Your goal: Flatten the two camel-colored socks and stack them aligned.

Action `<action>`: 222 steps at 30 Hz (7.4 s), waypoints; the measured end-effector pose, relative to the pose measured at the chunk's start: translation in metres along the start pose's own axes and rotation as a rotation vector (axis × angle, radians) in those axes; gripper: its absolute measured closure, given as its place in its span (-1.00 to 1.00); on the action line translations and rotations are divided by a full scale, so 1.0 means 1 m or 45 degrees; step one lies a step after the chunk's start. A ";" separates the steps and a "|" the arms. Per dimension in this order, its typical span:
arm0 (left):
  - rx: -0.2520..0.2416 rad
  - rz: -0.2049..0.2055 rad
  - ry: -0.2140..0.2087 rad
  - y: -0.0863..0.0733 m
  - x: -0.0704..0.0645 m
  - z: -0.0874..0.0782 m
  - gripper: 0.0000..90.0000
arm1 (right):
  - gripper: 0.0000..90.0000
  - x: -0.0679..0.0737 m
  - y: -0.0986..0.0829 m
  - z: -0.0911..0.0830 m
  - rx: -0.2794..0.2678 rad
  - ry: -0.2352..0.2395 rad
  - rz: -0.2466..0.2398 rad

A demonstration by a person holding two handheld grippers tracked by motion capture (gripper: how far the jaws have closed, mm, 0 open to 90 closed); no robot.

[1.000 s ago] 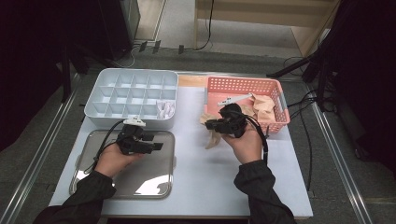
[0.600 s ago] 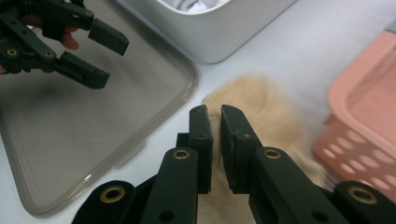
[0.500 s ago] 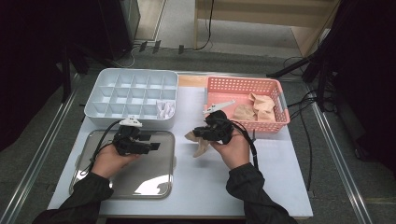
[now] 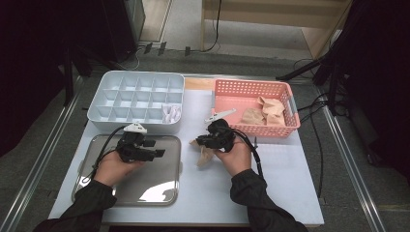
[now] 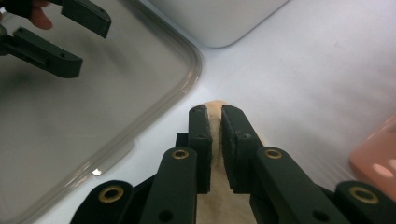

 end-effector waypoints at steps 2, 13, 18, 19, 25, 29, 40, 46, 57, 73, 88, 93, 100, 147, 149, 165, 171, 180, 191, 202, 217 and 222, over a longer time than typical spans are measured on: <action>0.001 0.003 -0.002 0.000 -0.001 0.001 -0.09 | 0.85 -0.002 -0.002 0.003 0.008 -0.012 -0.007; 0.006 0.009 -0.012 0.003 -0.002 0.005 -0.09 | 0.62 -0.005 -0.009 0.012 0.016 -0.011 0.021; 0.020 0.015 -0.014 0.002 -0.002 0.006 -0.09 | 0.49 -0.005 -0.004 0.003 -0.029 -0.021 -0.001; 0.019 0.013 -0.015 0.002 -0.002 0.006 -0.09 | 0.47 -0.004 -0.002 0.002 -0.040 -0.022 -0.002; 0.011 0.012 -0.009 0.003 -0.001 0.005 -0.09 | 0.39 -0.004 0.003 -0.010 -0.070 -0.022 -0.010; 0.011 0.019 -0.008 0.003 -0.002 0.006 -0.09 | 0.33 -0.006 0.006 -0.019 -0.097 -0.028 -0.010; 0.013 0.025 -0.007 0.003 -0.004 0.006 -0.09 | 0.29 -0.018 0.013 -0.038 -0.121 -0.045 0.031; 0.015 0.028 -0.010 0.003 -0.006 0.008 -0.09 | 0.28 -0.026 0.015 -0.048 -0.134 -0.064 0.046; 0.005 0.028 -0.009 0.002 -0.007 0.003 -0.09 | 0.26 -0.046 0.020 -0.064 -0.172 -0.090 0.086; 0.013 0.014 0.024 -0.006 -0.005 -0.003 -0.10 | 0.23 -0.077 0.022 -0.076 -0.188 -0.158 0.141; 0.025 0.013 0.026 -0.011 -0.005 -0.002 -0.11 | 0.21 -0.111 0.020 -0.074 -0.167 -0.232 0.183; 0.024 0.025 0.019 -0.010 -0.008 -0.001 -0.11 | 0.21 -0.123 0.026 -0.072 -0.170 -0.256 0.179; 0.017 0.022 0.022 -0.009 -0.007 -0.002 -0.11 | 0.21 -0.147 0.029 -0.071 -0.155 -0.294 0.234; 0.020 0.024 0.025 -0.010 -0.006 -0.001 -0.11 | 0.15 -0.194 -0.012 -0.025 0.197 -0.425 0.408; 0.016 0.024 0.023 -0.010 -0.007 -0.002 -0.11 | 0.17 -0.194 -0.014 -0.024 0.233 -0.409 0.423; 0.018 0.026 0.024 -0.010 -0.007 -0.001 -0.11 | 0.62 -0.199 -0.019 -0.014 0.444 -0.438 0.560; 0.020 0.027 0.024 -0.010 -0.007 0.000 -0.11 | 0.88 -0.199 -0.019 -0.014 0.443 -0.449 0.603; 0.022 0.033 0.022 -0.008 -0.008 0.001 -0.11 | 0.99 -0.196 -0.010 -0.019 0.329 -0.406 0.576; 0.015 0.031 0.019 -0.008 -0.008 0.000 -0.11 | 1.00 -0.189 0.005 -0.037 0.206 -0.339 0.589; 0.020 0.041 0.013 -0.006 -0.009 0.002 -0.11 | 1.00 -0.176 0.026 -0.060 0.146 -0.309 0.521; 0.008 0.062 -0.003 0.001 -0.014 0.005 -0.10 | 1.00 -0.143 0.058 -0.103 0.047 -0.266 0.409; 0.015 0.078 -0.012 0.004 -0.018 0.009 -0.10 | 1.00 -0.126 0.065 -0.121 0.012 -0.244 0.355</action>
Point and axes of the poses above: each handheld gripper's, and its own axes: z roughly forward along the jaws, y roughly out of its top, x roughly to its left, the point moved 7 cm from there along z, roughly forward along the jaws, and after that the axes turned 8 degrees about -y, right-handed, at the moved point
